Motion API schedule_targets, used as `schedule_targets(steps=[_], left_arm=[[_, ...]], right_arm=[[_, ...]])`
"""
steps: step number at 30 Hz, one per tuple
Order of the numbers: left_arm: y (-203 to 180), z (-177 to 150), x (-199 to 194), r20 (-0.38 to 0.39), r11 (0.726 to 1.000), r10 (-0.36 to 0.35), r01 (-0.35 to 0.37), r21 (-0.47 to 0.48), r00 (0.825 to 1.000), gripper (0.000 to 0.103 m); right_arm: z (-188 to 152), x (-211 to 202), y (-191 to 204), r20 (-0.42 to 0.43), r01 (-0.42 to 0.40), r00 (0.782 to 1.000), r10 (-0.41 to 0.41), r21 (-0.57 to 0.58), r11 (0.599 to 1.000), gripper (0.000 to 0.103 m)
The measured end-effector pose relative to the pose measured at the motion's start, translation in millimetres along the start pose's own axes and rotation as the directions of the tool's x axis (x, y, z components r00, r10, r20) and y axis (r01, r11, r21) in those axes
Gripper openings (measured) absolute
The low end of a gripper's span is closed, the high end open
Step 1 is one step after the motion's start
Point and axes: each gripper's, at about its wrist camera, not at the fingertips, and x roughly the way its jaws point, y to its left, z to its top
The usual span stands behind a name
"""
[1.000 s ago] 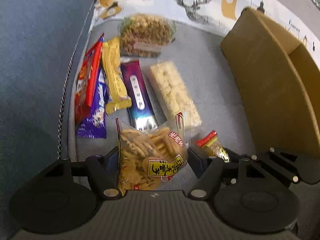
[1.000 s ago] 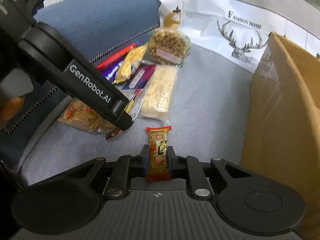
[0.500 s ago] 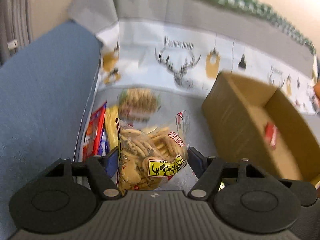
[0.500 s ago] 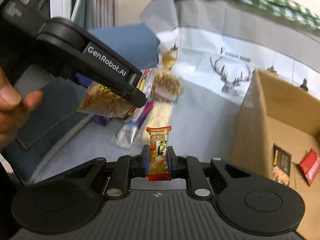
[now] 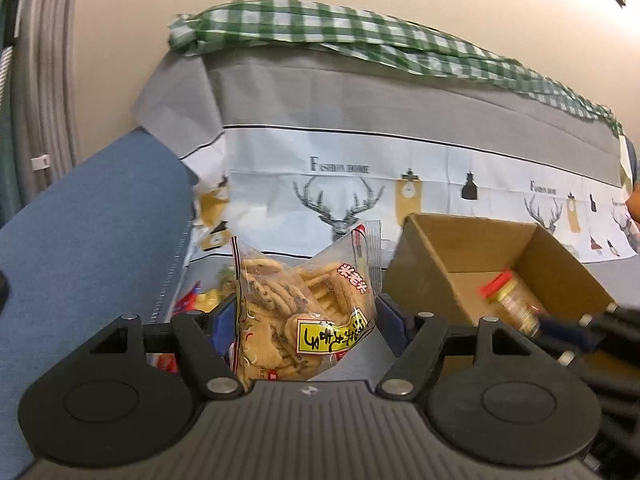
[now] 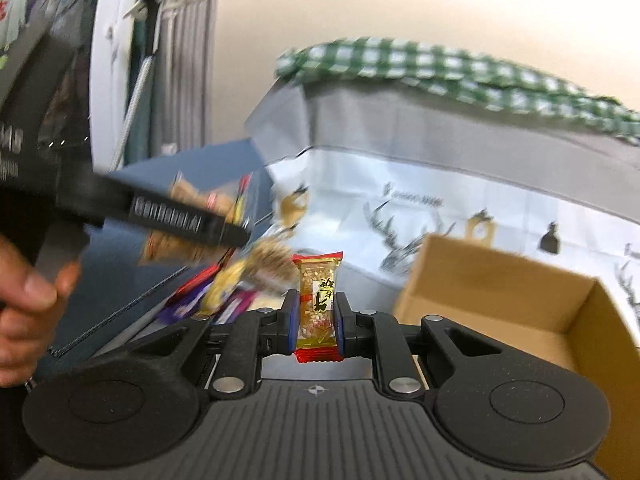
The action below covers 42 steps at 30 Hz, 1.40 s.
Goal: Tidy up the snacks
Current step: 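Lift the cracker bag and small snack bar toward the box with both grippers, then open both grippers to drop the cracker bag and snack bar into the box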
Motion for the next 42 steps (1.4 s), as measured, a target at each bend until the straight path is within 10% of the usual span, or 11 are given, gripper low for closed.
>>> schedule_targets(steps=[23,42], left_arm=[[-130.5,-3.3,11.2,0.097,0.963,-0.265,0.258,0.083,0.959,0.076],[-170.3,-15.8,19.3,0.064,0.943,-0.327,0.321,0.090,0.943,0.076]], right_arm=[[-21.0,-60.6,-152.4,-0.003,0.326,0.943,-0.332,0.195,0.925,0.018],[-24.2,-53.6,-186.3,-0.064,0.409,0.909,-0.411,0.314,0.857,0.018]])
